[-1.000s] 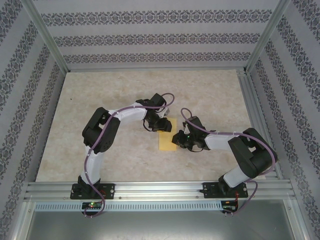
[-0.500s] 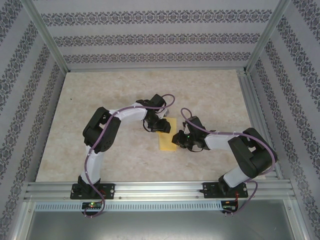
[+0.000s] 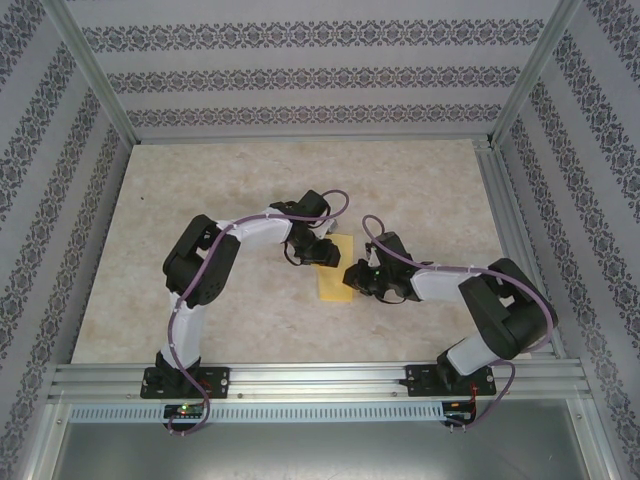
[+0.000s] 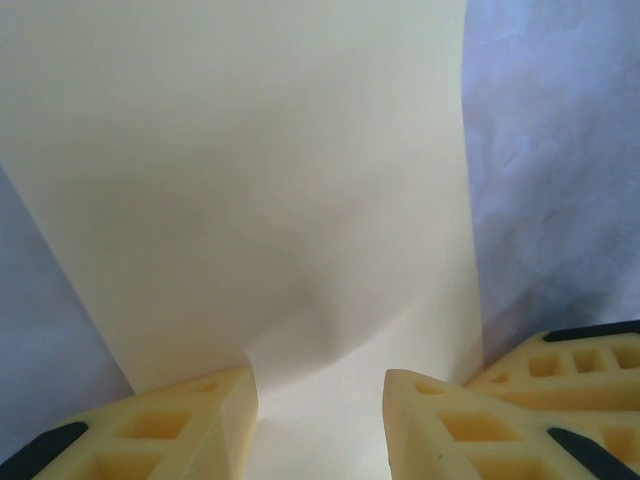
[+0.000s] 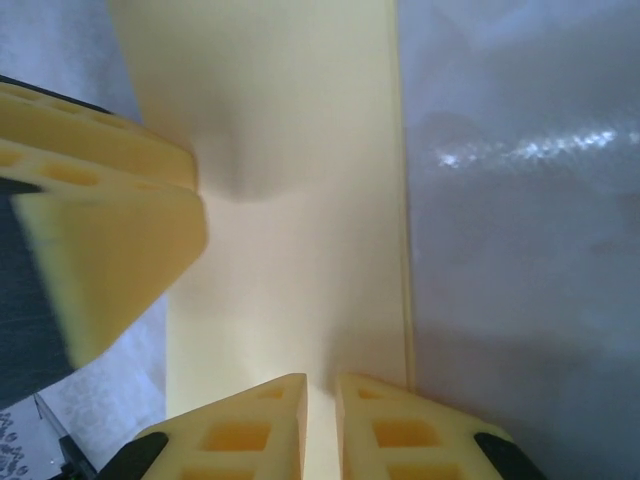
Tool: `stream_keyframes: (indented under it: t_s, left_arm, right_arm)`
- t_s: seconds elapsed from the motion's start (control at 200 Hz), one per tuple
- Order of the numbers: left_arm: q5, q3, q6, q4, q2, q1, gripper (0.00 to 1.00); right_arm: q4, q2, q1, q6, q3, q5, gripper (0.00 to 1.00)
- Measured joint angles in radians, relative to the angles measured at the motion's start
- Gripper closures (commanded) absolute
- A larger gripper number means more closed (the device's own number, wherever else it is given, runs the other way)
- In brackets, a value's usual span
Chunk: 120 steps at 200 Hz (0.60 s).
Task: Fold a paper plane with a square sheet of paper (fold left side to right side)
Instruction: Hold the square sheet of paper at the center of the table.
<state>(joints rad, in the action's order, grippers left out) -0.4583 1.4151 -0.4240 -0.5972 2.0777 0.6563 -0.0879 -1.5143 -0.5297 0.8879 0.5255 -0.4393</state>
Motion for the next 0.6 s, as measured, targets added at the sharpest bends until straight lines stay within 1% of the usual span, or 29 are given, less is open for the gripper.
stream_keyframes:
  t_s: [0.115, 0.21, 0.31, 0.385, 0.45, 0.599]
  left_arm:
    - [0.0, -0.005, 0.001, 0.007, -0.002, 0.0, 0.58]
    - [0.0, -0.005, 0.001, 0.007, -0.002, 0.0, 0.58]
    - [0.0, -0.005, 0.001, 0.007, -0.002, 0.0, 0.58]
    - [0.0, -0.005, 0.001, 0.007, -0.002, 0.0, 0.59]
    - [0.0, -0.005, 0.001, 0.007, -0.002, 0.0, 0.58]
    - [0.0, -0.005, 0.001, 0.007, -0.002, 0.0, 0.59]
  right_arm:
    - [0.062, 0.092, 0.01, -0.024, 0.046, 0.005, 0.81]
    - [0.113, 0.176, 0.047, -0.049, 0.093, 0.013, 0.8]
    - [0.136, 0.222, 0.101, -0.061, 0.114, 0.012, 0.84]
    - [0.138, 0.207, 0.132, -0.066, 0.115, 0.009, 0.88]
    - [0.13, 0.163, 0.141, -0.064, 0.116, -0.002, 0.93]
    - [0.109, 0.007, 0.142, -0.048, 0.155, -0.036, 0.94]
